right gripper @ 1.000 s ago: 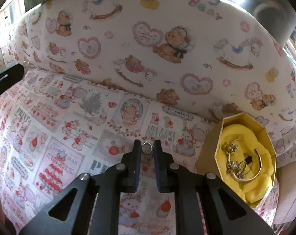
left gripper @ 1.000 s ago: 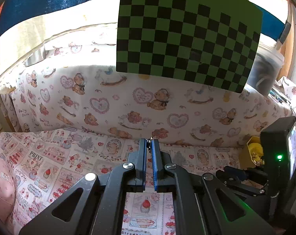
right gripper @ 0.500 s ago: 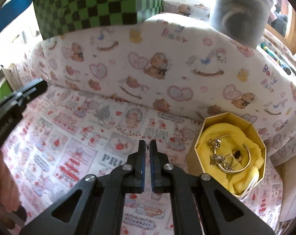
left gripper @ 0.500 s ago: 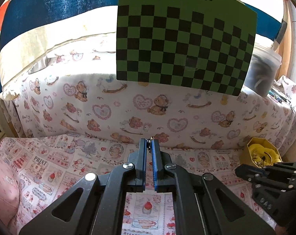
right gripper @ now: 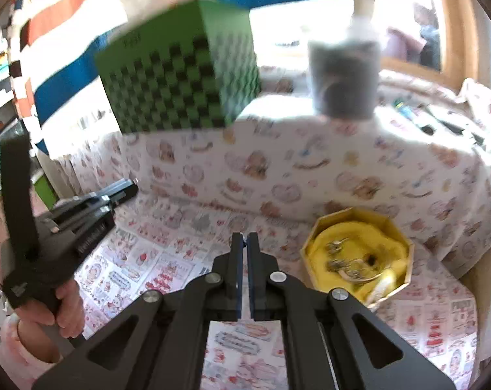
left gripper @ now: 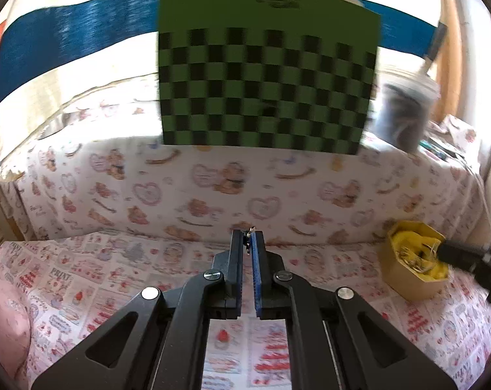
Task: Organize jewelry
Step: 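Release the charm into the box with the left tool while the right tool drops its ring in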
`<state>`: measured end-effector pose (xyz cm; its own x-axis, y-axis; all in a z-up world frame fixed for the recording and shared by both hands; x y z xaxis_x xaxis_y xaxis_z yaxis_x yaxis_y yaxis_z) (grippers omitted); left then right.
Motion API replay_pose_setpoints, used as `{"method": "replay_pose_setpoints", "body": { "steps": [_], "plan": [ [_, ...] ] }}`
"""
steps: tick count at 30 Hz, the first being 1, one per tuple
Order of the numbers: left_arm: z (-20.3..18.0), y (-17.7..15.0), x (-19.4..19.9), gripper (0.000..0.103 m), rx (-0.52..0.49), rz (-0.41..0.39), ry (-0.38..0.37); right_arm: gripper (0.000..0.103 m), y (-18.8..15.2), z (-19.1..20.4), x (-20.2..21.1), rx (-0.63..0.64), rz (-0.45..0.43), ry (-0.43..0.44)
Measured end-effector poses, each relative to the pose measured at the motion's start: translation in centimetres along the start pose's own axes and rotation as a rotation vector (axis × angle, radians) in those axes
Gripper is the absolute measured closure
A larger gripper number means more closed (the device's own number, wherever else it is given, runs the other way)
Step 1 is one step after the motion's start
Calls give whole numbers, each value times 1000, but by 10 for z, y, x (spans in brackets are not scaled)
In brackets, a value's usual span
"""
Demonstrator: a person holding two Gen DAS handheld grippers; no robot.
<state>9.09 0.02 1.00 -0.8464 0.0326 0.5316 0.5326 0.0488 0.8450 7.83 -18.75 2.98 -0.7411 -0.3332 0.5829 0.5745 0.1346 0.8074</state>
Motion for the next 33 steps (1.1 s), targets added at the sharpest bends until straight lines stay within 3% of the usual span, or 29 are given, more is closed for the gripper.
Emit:
{"method": "replay_pose_setpoints", "body": {
  "steps": [4,8,11,15,19,22,26,29,33],
  "plan": [
    [-20,3,21,99,-30,-30,-69,101,-1,-25,29,-30,-91,2],
    [-37,11,54,99,-38,-158,-60,101,1,-59,47,-150,-167,40],
    [-47,25,58,99,2,-118,-161,101,0,-79,47,-209,-204,32],
    [-85,37,54,99,-105,-120,-182,101,-4,-103,37,-252,-197,9],
    [-123,45,17,99,-117,55,-368,101,-11,-114,13,-249,-175,-38],
    [-149,40,-21,99,-122,144,-363,101,-16,-127,0,-292,-136,-27],
    [-167,22,-63,99,-74,285,-453,101,-20,-142,-7,-327,-114,-14],
    [-174,14,-83,99,-68,327,-439,101,-22,-153,-9,-365,-103,19],
    [-182,12,-94,99,-58,337,-484,100,-25,-157,-10,-384,-88,39]
  ]
}}
Point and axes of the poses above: each gripper's, at about its wrist camera, not at the fingertips, and x roughly against the way its jaws point, z to its left, y to its top, the point moved 1 cm from there along -x, roughly the way its jaws point, and after that the axes turned 1 degree about x, right-handed, at the moved point
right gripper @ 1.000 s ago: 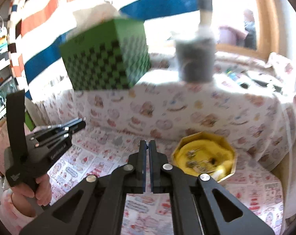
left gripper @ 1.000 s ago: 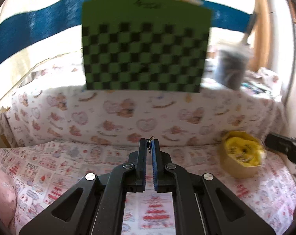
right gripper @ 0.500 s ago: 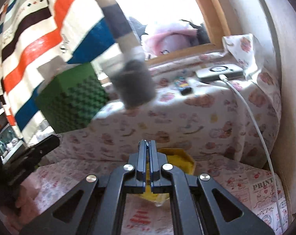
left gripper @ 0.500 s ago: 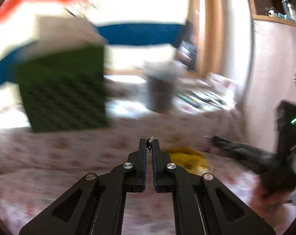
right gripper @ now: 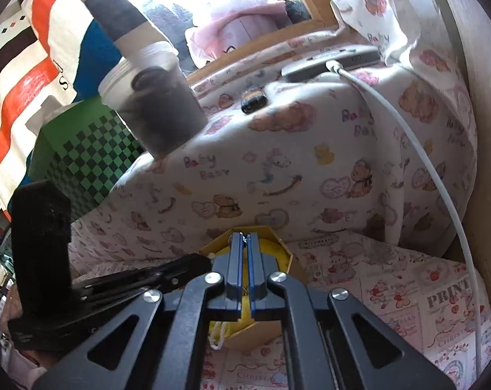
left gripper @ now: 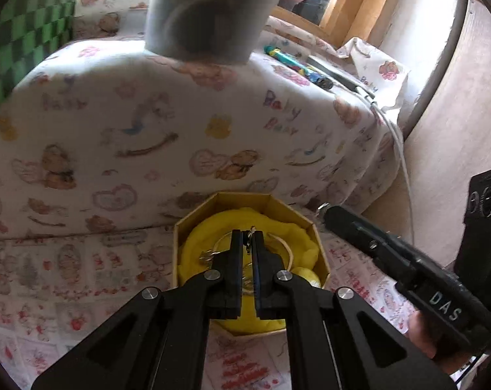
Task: Organize jewelry
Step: 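Release the charm into the box with the left tool while the right tool drops its ring in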
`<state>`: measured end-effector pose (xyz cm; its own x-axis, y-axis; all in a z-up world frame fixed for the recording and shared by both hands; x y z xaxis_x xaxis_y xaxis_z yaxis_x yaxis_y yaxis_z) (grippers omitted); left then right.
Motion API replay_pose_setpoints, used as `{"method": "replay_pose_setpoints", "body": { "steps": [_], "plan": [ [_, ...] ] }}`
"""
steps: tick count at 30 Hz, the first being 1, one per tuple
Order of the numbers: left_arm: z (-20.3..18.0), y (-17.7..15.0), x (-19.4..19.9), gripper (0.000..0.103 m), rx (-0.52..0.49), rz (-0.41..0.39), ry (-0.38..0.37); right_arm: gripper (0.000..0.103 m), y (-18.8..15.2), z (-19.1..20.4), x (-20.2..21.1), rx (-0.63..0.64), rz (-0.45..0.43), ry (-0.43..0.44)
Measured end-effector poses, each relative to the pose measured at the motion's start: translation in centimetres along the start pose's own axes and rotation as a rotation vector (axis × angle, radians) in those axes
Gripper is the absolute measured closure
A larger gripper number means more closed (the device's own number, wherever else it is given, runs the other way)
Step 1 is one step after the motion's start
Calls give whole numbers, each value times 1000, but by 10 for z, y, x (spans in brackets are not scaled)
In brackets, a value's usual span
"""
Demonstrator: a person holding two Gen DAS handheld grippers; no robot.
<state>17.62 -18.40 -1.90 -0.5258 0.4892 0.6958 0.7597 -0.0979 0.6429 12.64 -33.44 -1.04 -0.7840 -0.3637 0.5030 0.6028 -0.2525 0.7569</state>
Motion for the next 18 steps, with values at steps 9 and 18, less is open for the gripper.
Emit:
{"method": "replay_pose_setpoints", "body": {
  "steps": [9,18],
  "plan": [
    [-19,0,1,98,-82,-25,64,99,-2,4,-5,16,23,14],
    [-2,-2,56,98,-95,-123,136,99,1,13,3,59,-7,-5]
  ]
}}
Point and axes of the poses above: each gripper's, at about its wrist camera, not at the fingertips, and x roughly against the way its jaws point, z to its left, y to its top, the point moved 1 cm from there along -x, roughly the way its jaws point, and after that the axes turned 1 degree about x, right-handed, at the moved point
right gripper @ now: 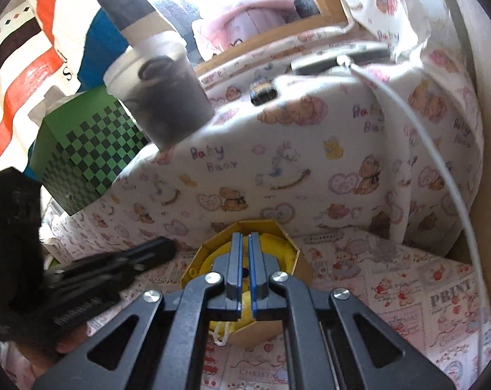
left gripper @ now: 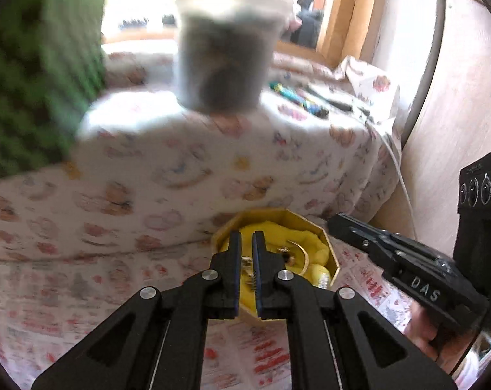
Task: Organize jewelry
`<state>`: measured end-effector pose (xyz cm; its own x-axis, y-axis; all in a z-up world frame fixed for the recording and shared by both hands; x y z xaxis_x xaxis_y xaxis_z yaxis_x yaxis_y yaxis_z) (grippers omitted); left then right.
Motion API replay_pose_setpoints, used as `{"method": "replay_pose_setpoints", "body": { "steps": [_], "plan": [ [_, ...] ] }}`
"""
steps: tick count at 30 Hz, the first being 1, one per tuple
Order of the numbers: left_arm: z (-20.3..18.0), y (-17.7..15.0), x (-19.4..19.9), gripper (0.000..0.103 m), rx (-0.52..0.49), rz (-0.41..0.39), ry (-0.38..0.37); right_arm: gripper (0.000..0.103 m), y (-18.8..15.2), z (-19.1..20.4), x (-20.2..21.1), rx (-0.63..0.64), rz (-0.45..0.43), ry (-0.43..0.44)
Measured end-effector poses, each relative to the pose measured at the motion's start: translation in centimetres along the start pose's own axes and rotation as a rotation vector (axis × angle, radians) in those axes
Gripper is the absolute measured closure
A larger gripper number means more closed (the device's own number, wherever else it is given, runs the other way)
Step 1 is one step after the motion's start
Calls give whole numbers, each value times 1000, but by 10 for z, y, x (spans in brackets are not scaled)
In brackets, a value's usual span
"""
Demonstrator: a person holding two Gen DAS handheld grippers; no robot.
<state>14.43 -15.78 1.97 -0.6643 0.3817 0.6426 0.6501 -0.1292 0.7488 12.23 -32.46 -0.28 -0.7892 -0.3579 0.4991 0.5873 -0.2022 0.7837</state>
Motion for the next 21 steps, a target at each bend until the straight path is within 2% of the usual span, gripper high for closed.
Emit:
{"method": "replay_pose_setpoints", "body": {
  "steps": [4,9,11,13,15,17,19,21],
  "plan": [
    [3,-2,42,98,-47,-123,128,98,2,13,15,52,-49,-21],
    [4,-8,91,97,-76,-250,183,95,1,33,31,110,-89,-20],
    [6,-12,105,96,-63,-283,190,85,-1,39,38,127,-109,-19],
    [10,-17,118,92,-54,-317,201,79,-3,47,46,152,-133,-29],
    [9,-24,128,81,-75,-361,243,73,-6,58,52,177,-153,-39],
    [10,-31,135,70,-83,-392,262,56,-9,68,59,198,-177,-65],
    [18,-39,142,63,-52,-407,259,51,-13,75,65,202,-190,-56],
    [25,-47,150,51,-38,-414,265,47,-16,80,69,200,-190,-44]
  ]
}}
Point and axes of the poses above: each gripper's, at about its wrist camera, not at the fingertips, and x roughly against the way its jaws point, z to its left, y to its top, the point moved 1 cm from there along -x, roughly the way its jaws point, and after that the axes turned 1 degree about x, right-handed, at the moved point
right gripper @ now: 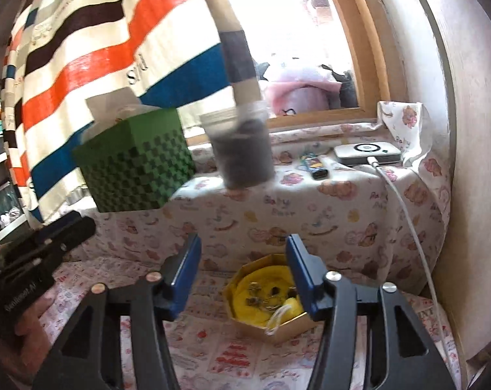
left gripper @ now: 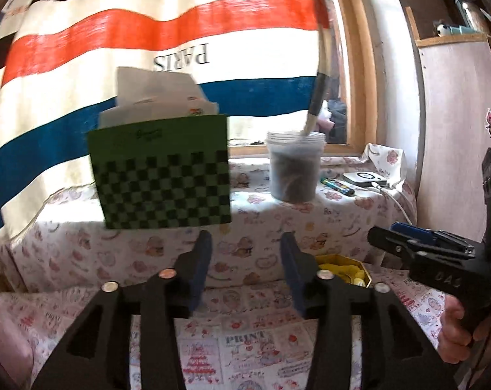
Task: Organize jewelry
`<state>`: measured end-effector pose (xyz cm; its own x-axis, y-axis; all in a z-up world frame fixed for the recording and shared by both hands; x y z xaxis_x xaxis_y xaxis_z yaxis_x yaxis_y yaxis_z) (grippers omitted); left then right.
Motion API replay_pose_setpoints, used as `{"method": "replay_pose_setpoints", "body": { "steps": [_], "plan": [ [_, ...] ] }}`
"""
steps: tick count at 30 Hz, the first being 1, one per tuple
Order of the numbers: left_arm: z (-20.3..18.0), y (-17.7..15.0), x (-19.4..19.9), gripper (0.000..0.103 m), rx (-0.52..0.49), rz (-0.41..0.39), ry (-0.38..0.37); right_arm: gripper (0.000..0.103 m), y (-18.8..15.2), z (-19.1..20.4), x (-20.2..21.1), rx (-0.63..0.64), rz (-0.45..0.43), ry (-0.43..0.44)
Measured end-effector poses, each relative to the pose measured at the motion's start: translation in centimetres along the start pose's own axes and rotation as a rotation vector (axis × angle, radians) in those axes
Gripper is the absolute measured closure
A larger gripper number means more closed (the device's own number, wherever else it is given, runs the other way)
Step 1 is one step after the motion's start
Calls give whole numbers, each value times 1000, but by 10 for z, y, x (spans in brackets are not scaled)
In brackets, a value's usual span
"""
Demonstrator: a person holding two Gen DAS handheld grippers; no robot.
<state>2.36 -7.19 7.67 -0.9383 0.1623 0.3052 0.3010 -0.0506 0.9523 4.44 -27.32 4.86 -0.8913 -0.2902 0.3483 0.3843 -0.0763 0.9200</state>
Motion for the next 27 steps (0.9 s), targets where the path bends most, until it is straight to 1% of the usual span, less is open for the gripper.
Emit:
{"method": "replay_pose_setpoints", "body": {
  "steps": [1,2,5,6,7,9,10,12,14,16,19,23,26,27],
  "plan": [
    [3,-3,1,47,1,-3,9,41,-1,2,2,3,-4,0],
    [7,-5,2,41,1,-8,20,35,-1,5,4,13,-14,-6],
    [17,-14,4,26,-3,-20,42,28,-4,12,5,47,-33,-28],
    [21,-17,4,21,0,-22,50,27,-6,14,3,56,-30,-29],
    [27,-22,2,19,7,-25,62,27,-8,15,0,62,-22,-27],
    [36,-31,-2,11,20,-29,81,26,-13,17,-6,65,-9,-32],
    [41,-38,-6,10,29,-25,96,23,-17,18,-10,63,-5,-39],
    [48,-47,-14,10,42,-2,114,21,-25,17,-15,43,-17,-67],
    [51,-53,-22,10,22,23,113,10,-34,20,-19,51,-35,-114],
    [53,-57,-23,9,20,15,122,8,-40,26,-22,94,-54,-145],
    [52,-61,-23,5,13,8,113,5,-46,37,-25,158,-54,-156],
    [45,-68,-27,4,-45,14,158,2,-53,47,-25,210,-73,-161],
    [49,-72,-26,4,-16,-22,192,0,-55,49,-25,201,-86,-165],
    [52,-72,-28,4,2,-12,190,0,-55,48,-23,197,-93,-166]
  ]
}}
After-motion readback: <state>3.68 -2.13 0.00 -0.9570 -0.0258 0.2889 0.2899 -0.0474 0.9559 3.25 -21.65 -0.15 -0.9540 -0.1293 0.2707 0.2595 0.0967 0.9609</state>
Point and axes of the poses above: each gripper's, at about its wrist camera, not at the fingertips, and x roughly against the way its jaws point, z to its left, y to its top, the point moved 1 cm from there along -x, roughly the way its jaws point, and after that the axes turned 1 degree about x, right-handed, at the moved point
